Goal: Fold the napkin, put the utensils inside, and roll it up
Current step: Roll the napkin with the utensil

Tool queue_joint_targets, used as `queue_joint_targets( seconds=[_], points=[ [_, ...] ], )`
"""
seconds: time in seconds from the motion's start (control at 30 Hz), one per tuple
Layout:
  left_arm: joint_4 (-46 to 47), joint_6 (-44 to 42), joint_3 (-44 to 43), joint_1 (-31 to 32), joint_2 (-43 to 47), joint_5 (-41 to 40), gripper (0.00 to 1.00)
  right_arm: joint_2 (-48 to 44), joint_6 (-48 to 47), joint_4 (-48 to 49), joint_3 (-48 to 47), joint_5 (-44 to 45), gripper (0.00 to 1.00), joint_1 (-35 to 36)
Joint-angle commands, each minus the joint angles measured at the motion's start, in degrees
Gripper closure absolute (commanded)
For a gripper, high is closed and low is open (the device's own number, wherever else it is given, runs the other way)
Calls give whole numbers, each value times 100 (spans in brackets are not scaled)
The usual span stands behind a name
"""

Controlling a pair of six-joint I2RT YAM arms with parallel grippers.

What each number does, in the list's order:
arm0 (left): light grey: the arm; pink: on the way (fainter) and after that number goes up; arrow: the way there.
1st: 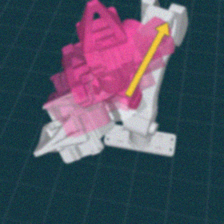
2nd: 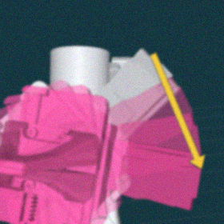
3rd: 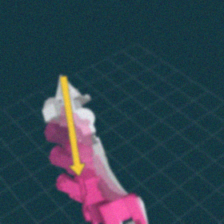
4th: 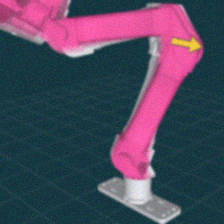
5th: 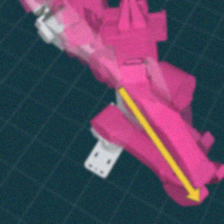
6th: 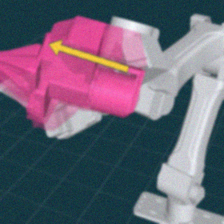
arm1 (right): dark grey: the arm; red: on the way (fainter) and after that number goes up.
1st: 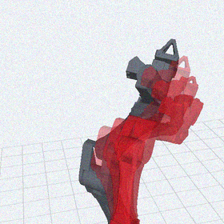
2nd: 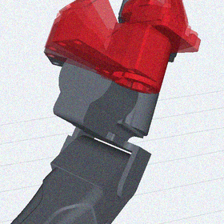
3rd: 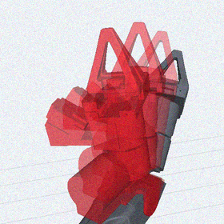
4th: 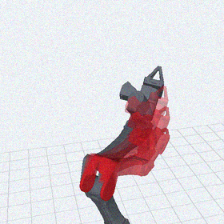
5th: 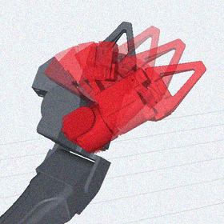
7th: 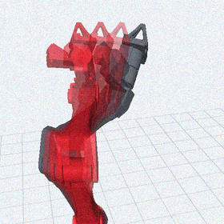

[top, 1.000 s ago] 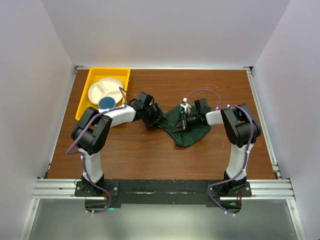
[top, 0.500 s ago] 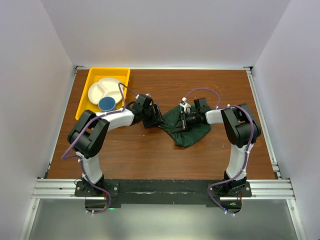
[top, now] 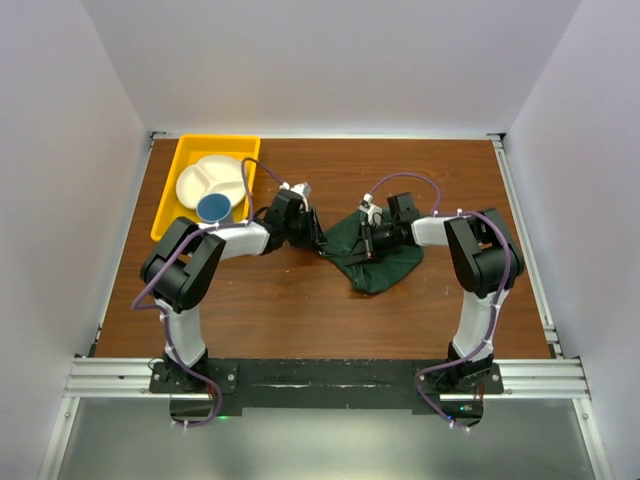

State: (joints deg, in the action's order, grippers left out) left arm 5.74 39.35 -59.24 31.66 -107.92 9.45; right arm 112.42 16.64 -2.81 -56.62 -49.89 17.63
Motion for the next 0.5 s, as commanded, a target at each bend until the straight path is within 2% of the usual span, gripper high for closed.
queue_joint_targets(
  seconds=[0.0,0.07,0.1,0.17,0.33,0.47],
  points=[
    [-125,141,45,-46,-203,214,65,-27,-566,-536,2,1218,100,12],
    [-405,274,-78,-116,-308,425,74,-106,-670,-633,-59,1401,96,65],
    [-555,353,-279,-160,-370,582,87,-141,-715,-729,-68,1464,95,144],
    [-1240,424,-526,-195,-571,706,99,-238,-794,-844,-103,1622,90,241],
    [-2241,538,-1133,-257,-888,1111,100,-475,-917,-1257,-261,2202,75,645],
    [-2630,643,-1291,-257,-959,1287,100,-739,-1162,-1739,-472,2913,65,970]
  ],
)
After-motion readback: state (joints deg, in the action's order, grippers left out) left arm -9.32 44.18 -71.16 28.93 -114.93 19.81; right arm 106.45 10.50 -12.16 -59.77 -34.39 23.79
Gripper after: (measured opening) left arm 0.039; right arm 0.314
